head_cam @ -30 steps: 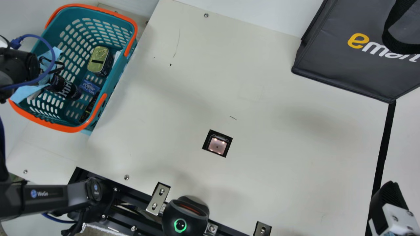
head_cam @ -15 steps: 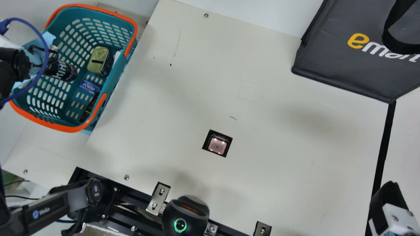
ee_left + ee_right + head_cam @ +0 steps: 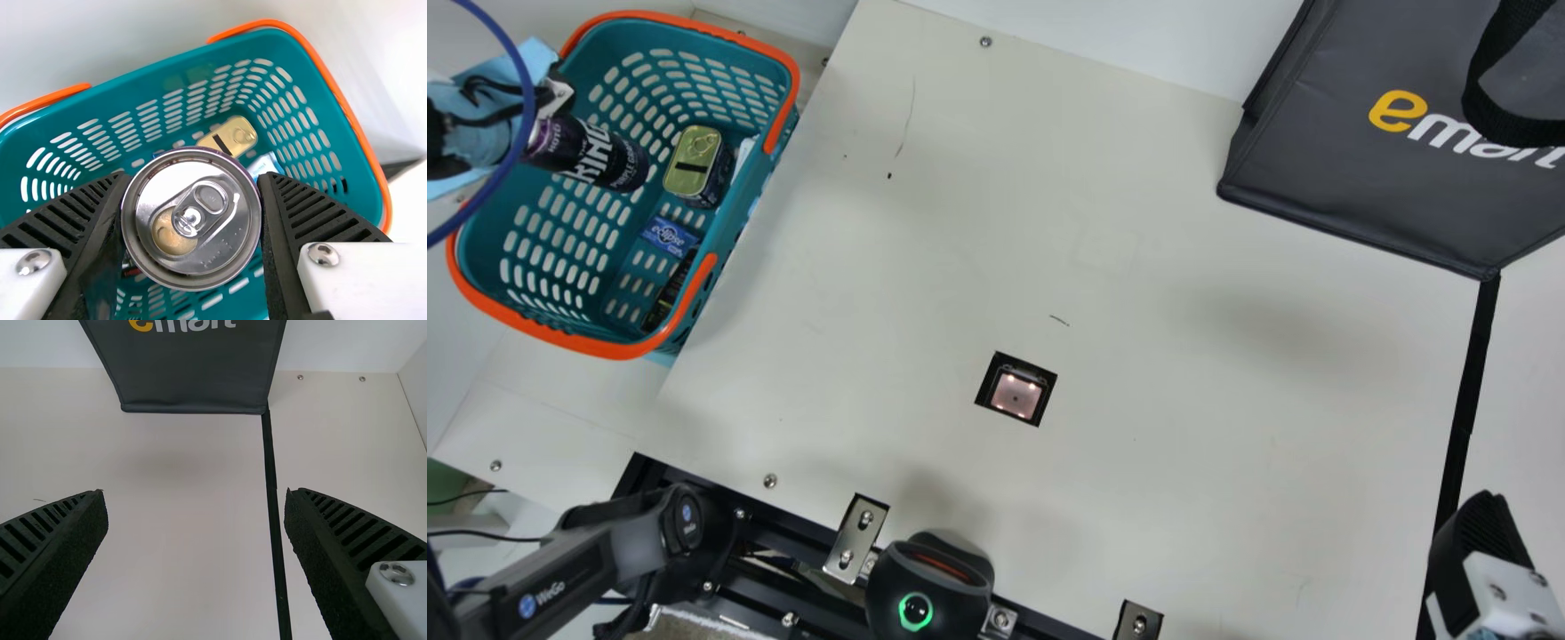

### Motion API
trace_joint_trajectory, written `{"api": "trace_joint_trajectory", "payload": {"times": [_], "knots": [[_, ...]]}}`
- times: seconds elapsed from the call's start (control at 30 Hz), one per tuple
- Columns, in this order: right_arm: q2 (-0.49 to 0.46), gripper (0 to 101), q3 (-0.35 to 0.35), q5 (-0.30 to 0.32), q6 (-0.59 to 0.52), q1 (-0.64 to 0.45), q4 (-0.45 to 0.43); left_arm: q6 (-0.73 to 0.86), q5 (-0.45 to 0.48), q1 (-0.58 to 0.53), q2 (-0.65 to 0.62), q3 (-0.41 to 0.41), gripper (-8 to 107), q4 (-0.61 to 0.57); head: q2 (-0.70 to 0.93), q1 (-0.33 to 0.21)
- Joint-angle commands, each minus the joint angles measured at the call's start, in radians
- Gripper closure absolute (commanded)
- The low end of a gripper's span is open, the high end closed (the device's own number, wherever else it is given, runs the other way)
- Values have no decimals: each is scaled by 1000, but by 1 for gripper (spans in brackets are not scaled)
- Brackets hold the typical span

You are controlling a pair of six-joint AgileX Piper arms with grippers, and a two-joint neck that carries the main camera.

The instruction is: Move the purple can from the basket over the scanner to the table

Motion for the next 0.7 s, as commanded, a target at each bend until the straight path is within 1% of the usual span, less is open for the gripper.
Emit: {"api": "trace_joint_trajectory", "payload": {"times": [0.0, 0.2, 0.37, 0.5, 0.67], "knots": [[0, 6, 0, 0, 0, 0, 0, 64, 48, 0, -6, -33, 107, -35, 2, -30], [0, 6, 0, 0, 0, 0, 0, 143, 119, -19, -33, -90, 107, -90, 2, -30], [0, 6, 0, 0, 0, 0, 0, 180, 161, -63, -57, -123, 107, -119, 2, -30], [0, 6, 0, 0, 0, 0, 0, 191, 190, -123, -72, -142, 107, -133, 2, -30], [0, 6, 0, 0, 0, 0, 0, 185, 222, -232, -84, -163, 107, -130, 2, -30]]}}
